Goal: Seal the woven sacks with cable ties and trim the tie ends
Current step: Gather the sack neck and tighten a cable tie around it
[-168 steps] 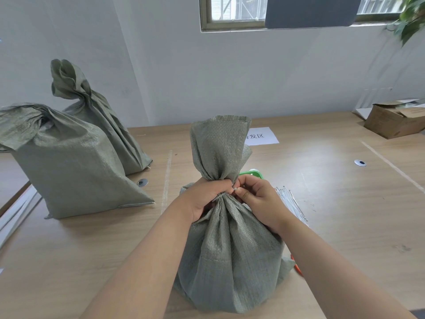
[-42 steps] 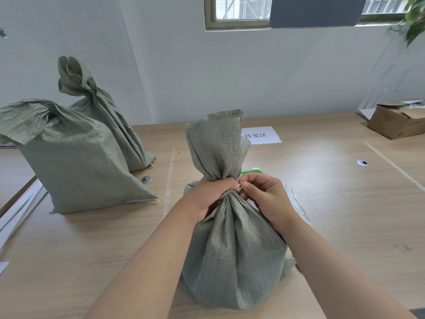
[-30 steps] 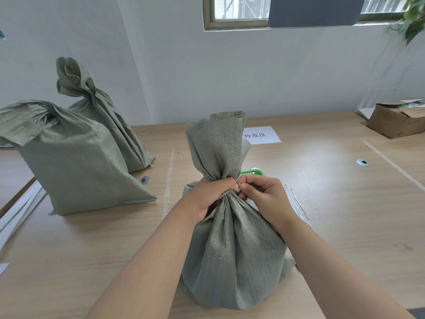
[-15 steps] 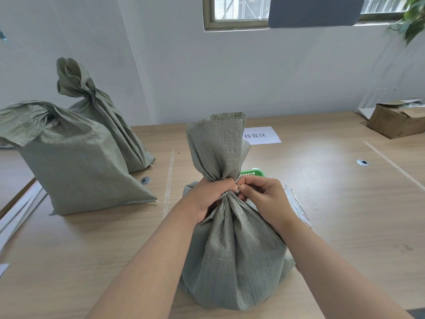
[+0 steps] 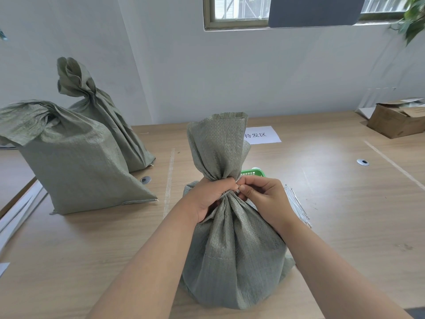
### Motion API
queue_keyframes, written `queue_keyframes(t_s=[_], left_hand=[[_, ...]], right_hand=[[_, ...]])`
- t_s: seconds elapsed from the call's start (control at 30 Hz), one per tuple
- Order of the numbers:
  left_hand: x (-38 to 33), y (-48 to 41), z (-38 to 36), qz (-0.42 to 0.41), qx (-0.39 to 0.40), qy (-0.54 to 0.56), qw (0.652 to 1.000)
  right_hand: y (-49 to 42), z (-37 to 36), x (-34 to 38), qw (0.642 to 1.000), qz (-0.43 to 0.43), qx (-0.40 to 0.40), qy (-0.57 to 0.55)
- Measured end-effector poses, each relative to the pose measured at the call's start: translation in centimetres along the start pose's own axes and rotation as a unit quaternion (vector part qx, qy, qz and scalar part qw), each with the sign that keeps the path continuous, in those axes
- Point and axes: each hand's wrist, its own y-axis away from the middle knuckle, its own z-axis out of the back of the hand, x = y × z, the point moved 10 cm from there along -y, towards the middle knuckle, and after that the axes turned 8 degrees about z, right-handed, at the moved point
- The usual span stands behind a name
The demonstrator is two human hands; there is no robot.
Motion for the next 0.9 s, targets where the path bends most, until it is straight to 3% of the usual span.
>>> queue_keyframes(t_s=[0.2, 0.47, 0.7, 0.9], left_hand=[[0.5, 0.0, 0.5, 0.007, 0.013, 0.016, 1.000], [0.5, 0.2, 0.6, -0.003, 0.025, 0.011, 1.000], [0.0, 0.5, 0.0, -0.023, 0.054, -0.021, 0.998], [-0.1, 0.2, -0.6, -0.048, 0.074, -0.030, 0.996]], right_hand=[[0.1, 0.1, 0.5, 0.999, 0.013, 0.018, 0.038], [-0.6, 0.9, 0.5, 0.998, -0.052, 0.035, 0.021], [-0.5, -0.1, 1.3, 0.985, -0.083, 0.132, 0.073], [0.0, -0.5, 1.2, 0.984, -0.103, 0.136, 0.048]])
